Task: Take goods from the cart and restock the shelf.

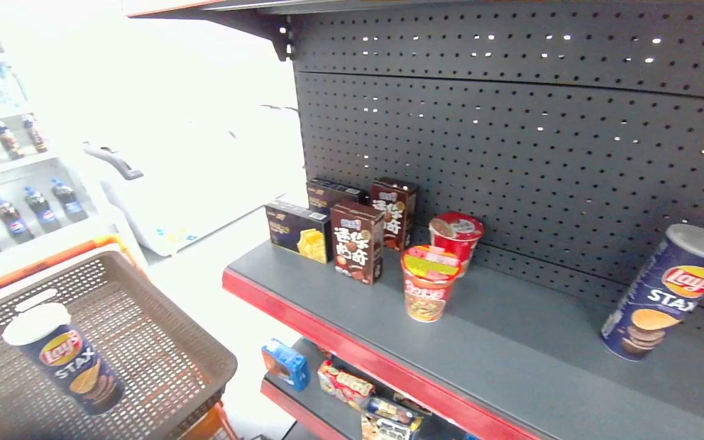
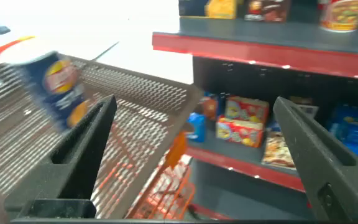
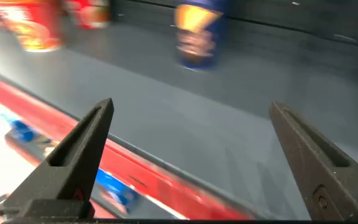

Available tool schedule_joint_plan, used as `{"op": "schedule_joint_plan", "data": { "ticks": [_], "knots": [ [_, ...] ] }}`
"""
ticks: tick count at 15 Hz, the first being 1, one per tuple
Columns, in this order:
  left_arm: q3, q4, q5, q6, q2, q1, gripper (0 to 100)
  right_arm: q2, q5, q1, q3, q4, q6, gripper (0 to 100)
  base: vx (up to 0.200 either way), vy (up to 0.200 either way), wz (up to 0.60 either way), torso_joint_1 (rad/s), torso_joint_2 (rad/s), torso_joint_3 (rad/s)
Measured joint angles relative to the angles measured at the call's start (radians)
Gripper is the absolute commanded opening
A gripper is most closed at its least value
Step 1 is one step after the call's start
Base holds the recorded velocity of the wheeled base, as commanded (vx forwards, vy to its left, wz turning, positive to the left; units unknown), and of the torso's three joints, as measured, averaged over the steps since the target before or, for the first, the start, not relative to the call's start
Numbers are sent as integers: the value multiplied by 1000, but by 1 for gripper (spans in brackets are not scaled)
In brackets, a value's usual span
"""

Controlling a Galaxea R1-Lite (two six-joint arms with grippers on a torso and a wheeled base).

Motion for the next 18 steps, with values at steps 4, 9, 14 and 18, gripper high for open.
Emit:
{"op": "schedule_joint_plan", "data": {
  "ticks": [4, 9, 14, 18],
  "knots": [
    [0, 0, 0, 1, 0, 0, 100, 0, 1, 0, 0, 0, 0, 100, 0, 0, 600, 1, 1, 0],
    [-77, 47, 88, 59, 17, 5, 100, 0, 3, 1, 0, 1, 6, 100, 0, 0, 0, 0, 0, 0],
    [-414, 137, 191, 127, 332, 19, 100, 0, 3, 0, 0, 0, 6, 100, 0, 0, 0, 0, 0, 0],
    [-515, 191, 83, 108, 568, 94, 100, 0, 3, 0, 0, 0, 6, 100, 0, 0, 0, 0, 0, 0]
  ]
}}
